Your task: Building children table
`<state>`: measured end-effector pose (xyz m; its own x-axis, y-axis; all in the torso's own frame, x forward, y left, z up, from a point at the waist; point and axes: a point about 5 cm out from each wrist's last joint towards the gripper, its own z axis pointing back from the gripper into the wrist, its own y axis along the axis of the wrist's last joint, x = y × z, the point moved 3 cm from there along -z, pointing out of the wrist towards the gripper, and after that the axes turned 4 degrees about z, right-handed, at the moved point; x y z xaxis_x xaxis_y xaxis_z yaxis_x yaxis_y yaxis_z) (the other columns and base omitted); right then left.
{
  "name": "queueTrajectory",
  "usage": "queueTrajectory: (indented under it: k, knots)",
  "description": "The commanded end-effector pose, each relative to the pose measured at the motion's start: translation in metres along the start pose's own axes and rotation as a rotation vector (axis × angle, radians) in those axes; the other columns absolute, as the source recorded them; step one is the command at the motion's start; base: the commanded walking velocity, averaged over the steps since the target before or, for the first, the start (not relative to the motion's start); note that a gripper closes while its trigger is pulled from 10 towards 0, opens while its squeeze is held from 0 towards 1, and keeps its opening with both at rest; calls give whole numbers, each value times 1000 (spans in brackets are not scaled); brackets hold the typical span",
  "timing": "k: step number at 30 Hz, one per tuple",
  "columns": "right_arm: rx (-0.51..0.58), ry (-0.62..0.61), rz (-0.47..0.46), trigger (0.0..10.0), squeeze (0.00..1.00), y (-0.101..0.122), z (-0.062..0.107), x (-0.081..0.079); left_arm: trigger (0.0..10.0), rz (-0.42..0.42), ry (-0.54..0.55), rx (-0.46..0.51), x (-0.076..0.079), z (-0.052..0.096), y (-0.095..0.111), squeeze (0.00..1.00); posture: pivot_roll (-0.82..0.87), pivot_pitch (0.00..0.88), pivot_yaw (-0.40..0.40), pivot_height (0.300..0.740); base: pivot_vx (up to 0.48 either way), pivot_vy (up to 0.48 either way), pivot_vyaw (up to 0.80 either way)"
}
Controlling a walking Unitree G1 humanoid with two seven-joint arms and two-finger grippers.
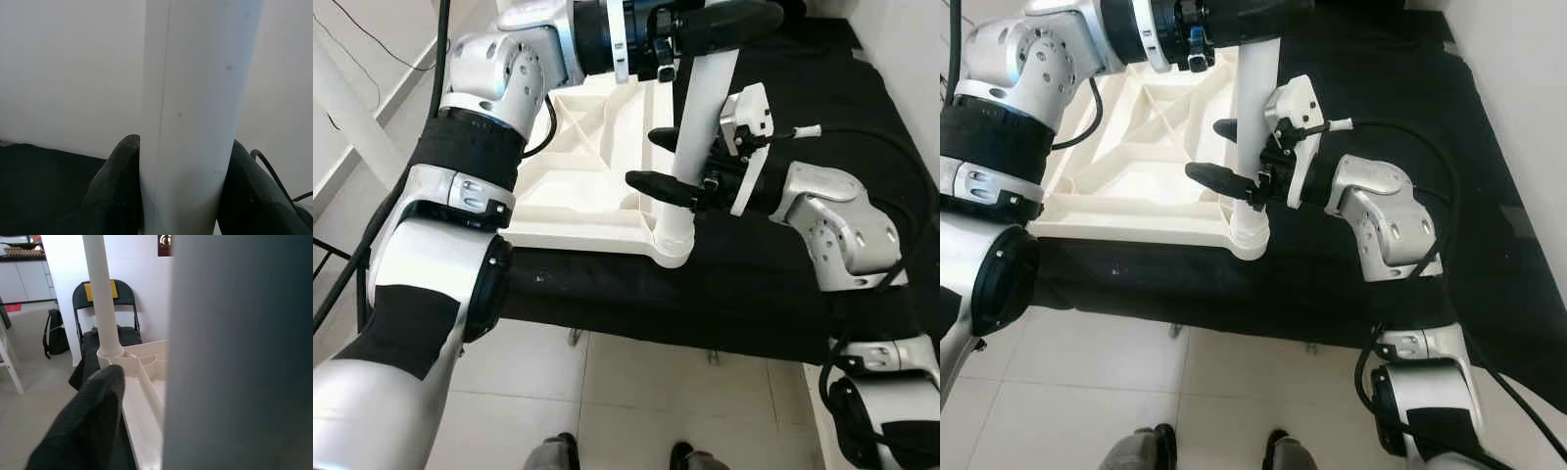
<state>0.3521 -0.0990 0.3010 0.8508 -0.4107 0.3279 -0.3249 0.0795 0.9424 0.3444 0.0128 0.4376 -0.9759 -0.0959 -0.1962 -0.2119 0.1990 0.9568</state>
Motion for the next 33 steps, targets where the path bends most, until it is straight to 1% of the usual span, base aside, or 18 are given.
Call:
queueTrajectory:
  k: [1,3,7,14,15,16,18,19,22,25,27,28,29,30,31,32,33]
  knots:
    - [-62,235,-64,0,0,-24,-34,-42,0,24,-25,5,5,-11,0,0,104,220,20,740,0,0,0]
    - [-64,230,-73,0,0,-27,-34,-41,0,24,-25,5,5,-11,0,0,102,218,19,740,0,0,0]
    - [-69,182,-89,0,0,-32,-35,-35,0,14,-26,1,5,-11,-1,0,101,217,19,740,0,0,0]
    - [-78,179,-96,0,0,-37,-31,-36,0,-2,-33,19,5,-11,1,0,96,213,18,740,0,0,0]
    - [-89,161,-92,0,0,-39,-29,-36,1294,-17,-24,45,5,-10,4,1000,94,213,20,740,0,0,0]
    - [-95,144,-91,0,0,-41,-29,-35,6745,-15,-22,52,5,-10,5,1000,94,213,20,740,0,0,0]
    - [-99,134,-91,0,0,-41,-28,-35,6745,-13,-22,54,5,-10,5,1000,94,213,20,740,0,0,0]
    - [-103,115,-90,0,0,-42,-28,-35,10000,-20,-22,56,6,-8,6,1000,92,214,18,740,0,0,0]
    - [-111,95,-88,0,0,-43,-28,-35,10000,-22,-12,63,5,-7,7,1000,92,214,17,740,0,0,0]
    - [-169,-5,-77,0,0,-53,-26,-38,10000,-27,55,124,2,11,20,1000,90,226,9,740,0,0,0]
    - [-169,-5,-77,0,0,-53,-26,-38,10000,-27,55,124,2,11,20,1000,90,226,9,740,0,0,0]
    - [-192,-51,-80,0,0,-57,-25,-39,10000,-35,82,137,1,18,23,1000,90,229,6,740,0,0,0]
    - [-192,-51,-80,0,0,-57,-25,-39,10000,-35,82,137,1,18,23,1000,90,229,6,740,0,0,0]
    - [-234,-110,-67,0,0,-63,-23,-41,10000,-42,109,150,1,28,26,1000,90,241,0,740,0,0,0]
    - [-296,-260,-90,0,0,-74,-19,-38,10000,-51,135,164,5,38,29,1000,90,253,-13,740,0,0,0]
    - [-296,-260,-90,0,0,-74,-19,-38,10000,-51,135,164,5,38,29,1000,90,253,-13,740,0,0,0]
    - [-384,-526,-67,0,0,-87,-6,-28,10000,-54,160,177,9,49,30,1000,90,257,-20,740,0,0,0]
